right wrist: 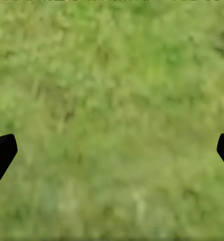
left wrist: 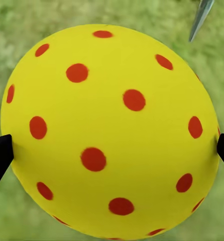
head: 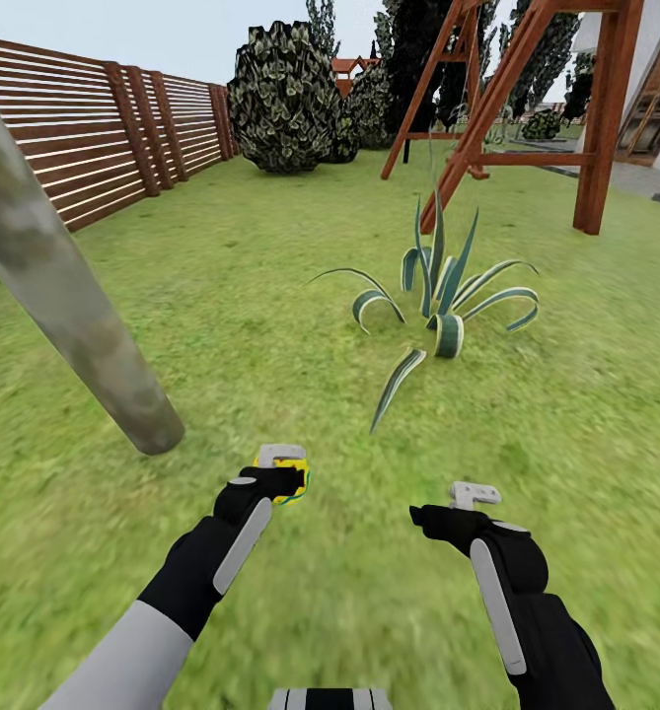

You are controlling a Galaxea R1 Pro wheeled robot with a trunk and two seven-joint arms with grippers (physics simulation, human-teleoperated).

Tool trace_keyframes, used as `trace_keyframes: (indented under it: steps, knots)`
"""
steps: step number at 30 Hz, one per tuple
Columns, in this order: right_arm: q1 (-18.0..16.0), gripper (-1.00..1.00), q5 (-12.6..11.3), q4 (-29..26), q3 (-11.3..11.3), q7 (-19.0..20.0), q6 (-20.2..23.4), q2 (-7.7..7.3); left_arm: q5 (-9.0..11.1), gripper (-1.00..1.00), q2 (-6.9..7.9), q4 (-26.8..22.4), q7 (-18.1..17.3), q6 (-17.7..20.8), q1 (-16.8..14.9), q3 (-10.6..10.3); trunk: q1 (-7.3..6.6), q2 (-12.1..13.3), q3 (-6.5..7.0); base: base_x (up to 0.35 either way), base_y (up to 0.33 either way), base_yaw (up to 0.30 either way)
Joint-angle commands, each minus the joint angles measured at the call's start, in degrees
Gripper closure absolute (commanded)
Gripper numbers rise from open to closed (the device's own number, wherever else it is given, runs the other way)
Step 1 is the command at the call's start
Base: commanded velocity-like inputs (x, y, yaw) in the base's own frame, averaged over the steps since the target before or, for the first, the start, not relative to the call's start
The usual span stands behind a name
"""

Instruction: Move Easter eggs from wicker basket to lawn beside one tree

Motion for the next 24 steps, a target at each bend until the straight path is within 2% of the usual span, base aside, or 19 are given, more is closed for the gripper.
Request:
trace_keyframes:
  steps: [1,15,24]
  knots:
    - [0.0,-1.00,-0.6,-0.1,0.0,-0.5,0.2,0.03,0.6,1.00,0.01,-0.1,0.5,0.1,0.0,-0.1,0.00,0.0,-0.05,0.154,0.000,0.000]
    - [0.0,-1.00,-0.6,-0.1,0.0,-0.5,0.2,0.03,0.6,1.00,0.00,0.1,0.5,0.1,0.0,-0.1,0.00,0.0,-0.05,0.275,0.000,0.000]
    - [0.0,-1.00,-0.6,-0.1,0.0,-0.5,0.2,0.03,0.7,1.00,0.00,0.0,0.5,0.1,0.0,-0.1,0.00,0.0,-0.05,0.052,0.000,0.000]
